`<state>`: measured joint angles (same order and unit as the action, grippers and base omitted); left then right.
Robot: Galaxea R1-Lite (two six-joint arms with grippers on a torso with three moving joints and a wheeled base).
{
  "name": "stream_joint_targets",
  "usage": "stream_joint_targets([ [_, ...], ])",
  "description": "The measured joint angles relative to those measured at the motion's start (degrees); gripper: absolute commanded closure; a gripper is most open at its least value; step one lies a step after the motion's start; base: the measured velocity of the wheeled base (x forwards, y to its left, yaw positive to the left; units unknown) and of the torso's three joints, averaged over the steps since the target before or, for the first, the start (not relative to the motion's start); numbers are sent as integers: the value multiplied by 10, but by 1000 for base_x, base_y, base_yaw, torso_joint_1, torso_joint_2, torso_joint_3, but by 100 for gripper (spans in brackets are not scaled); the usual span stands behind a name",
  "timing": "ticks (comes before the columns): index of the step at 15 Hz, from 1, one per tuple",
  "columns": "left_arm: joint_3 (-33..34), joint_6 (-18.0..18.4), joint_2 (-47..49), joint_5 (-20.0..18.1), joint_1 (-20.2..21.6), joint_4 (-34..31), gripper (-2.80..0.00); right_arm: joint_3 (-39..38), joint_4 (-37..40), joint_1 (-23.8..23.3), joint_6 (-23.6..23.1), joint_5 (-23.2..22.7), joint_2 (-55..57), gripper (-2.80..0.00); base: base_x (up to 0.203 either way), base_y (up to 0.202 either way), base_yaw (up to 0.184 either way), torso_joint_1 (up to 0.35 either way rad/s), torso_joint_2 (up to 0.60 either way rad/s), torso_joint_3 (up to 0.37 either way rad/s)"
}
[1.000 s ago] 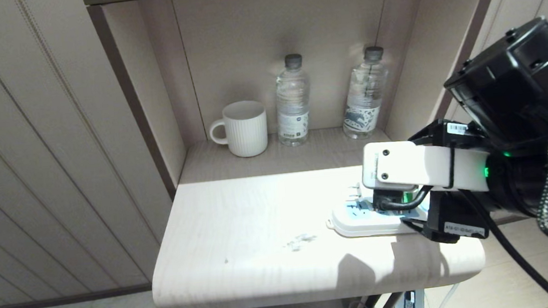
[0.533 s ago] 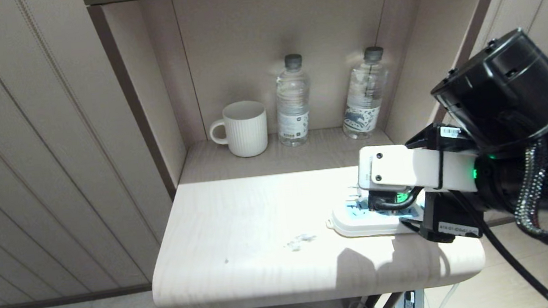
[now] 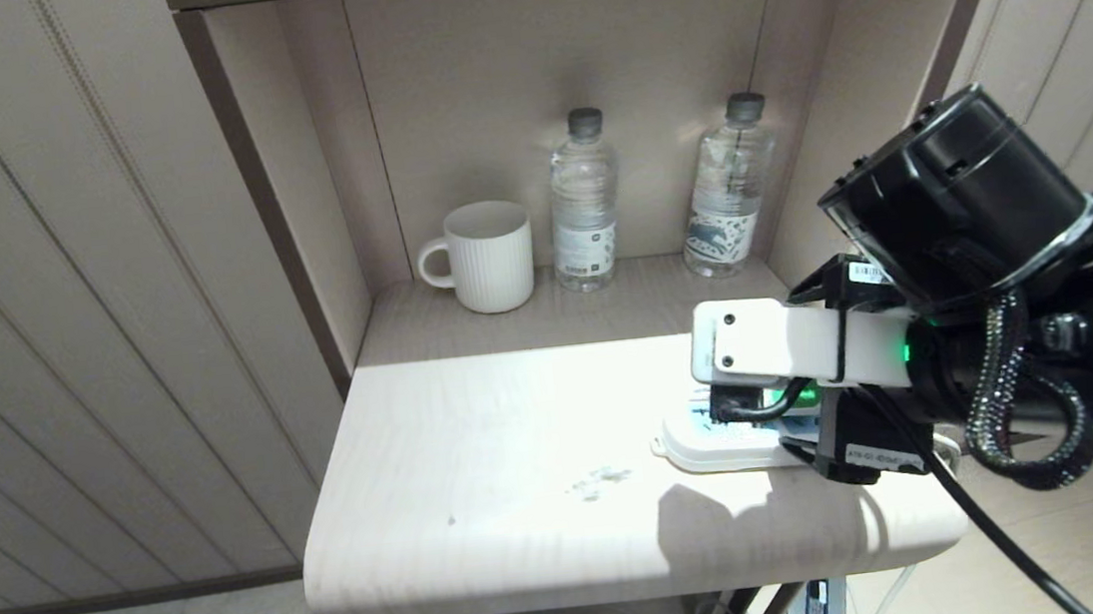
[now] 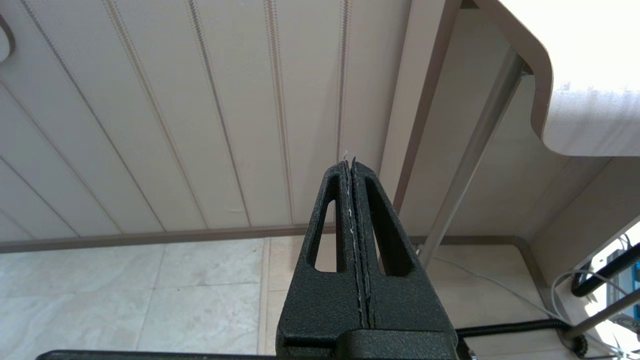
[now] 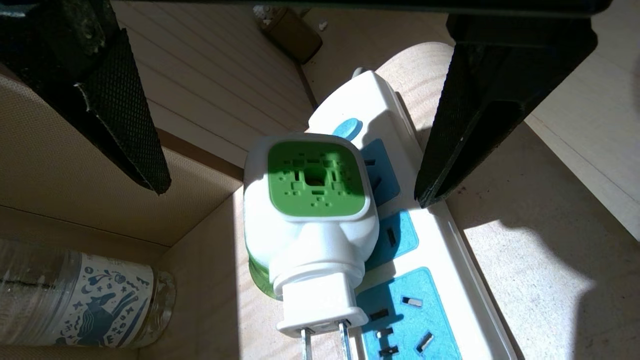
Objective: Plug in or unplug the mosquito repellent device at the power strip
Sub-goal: Insert the plug into the socket
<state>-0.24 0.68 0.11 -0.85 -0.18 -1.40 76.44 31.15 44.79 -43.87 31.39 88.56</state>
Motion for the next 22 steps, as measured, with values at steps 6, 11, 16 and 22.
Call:
stream_joint_targets([
  [6, 0, 0, 0, 0, 0, 0, 0, 2, -2, -6, 0, 0, 10, -280, 0, 0, 0, 0, 0, 0],
  [11, 0, 0, 0, 0, 0, 0, 0, 8, -21, -17, 0, -1, 17, -280, 0, 0, 0, 0, 0, 0],
  [16, 0, 0, 0, 0, 0, 0, 0, 15, -20, -19, -1, -1, 20, -280, 0, 0, 0, 0, 0, 0],
  [22, 0, 0, 0, 0, 0, 0, 0, 10, -21, -20, -1, -1, 30, 0, 0, 0, 0, 0, 0, 0],
])
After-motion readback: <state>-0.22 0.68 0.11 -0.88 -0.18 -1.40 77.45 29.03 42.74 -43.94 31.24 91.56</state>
